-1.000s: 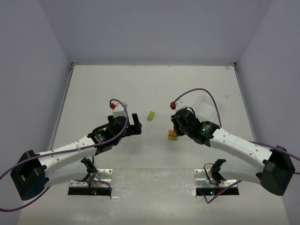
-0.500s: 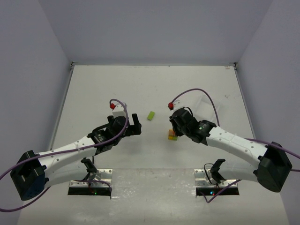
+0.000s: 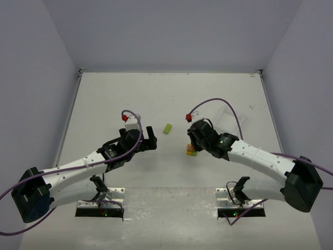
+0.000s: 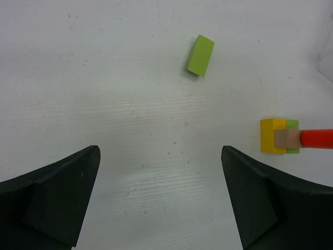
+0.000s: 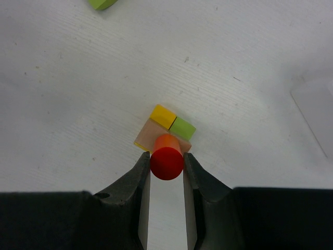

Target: Build the wood block tower

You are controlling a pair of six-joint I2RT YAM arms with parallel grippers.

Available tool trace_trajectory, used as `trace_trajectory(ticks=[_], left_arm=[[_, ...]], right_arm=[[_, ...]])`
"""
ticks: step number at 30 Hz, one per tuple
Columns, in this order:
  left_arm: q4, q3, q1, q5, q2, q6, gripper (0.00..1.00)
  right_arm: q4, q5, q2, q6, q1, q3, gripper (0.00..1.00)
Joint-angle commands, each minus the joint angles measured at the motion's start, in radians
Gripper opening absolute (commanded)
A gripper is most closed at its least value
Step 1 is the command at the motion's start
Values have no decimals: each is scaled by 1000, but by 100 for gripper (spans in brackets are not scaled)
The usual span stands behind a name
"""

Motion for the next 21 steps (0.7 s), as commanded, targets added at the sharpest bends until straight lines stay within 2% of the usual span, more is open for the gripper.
trace_trajectory(ticks=[1, 14, 21], left_arm=[[23, 25, 12, -4, -10, -3, 100], [23, 22, 13, -6, -10, -4, 100], [27, 22, 12, -6, -5, -4, 100]], right_arm=[[47, -6, 8, -1, 8, 47, 4], [37, -3, 30, 8, 8, 55, 6], [29, -3, 27, 14, 8, 56, 11]])
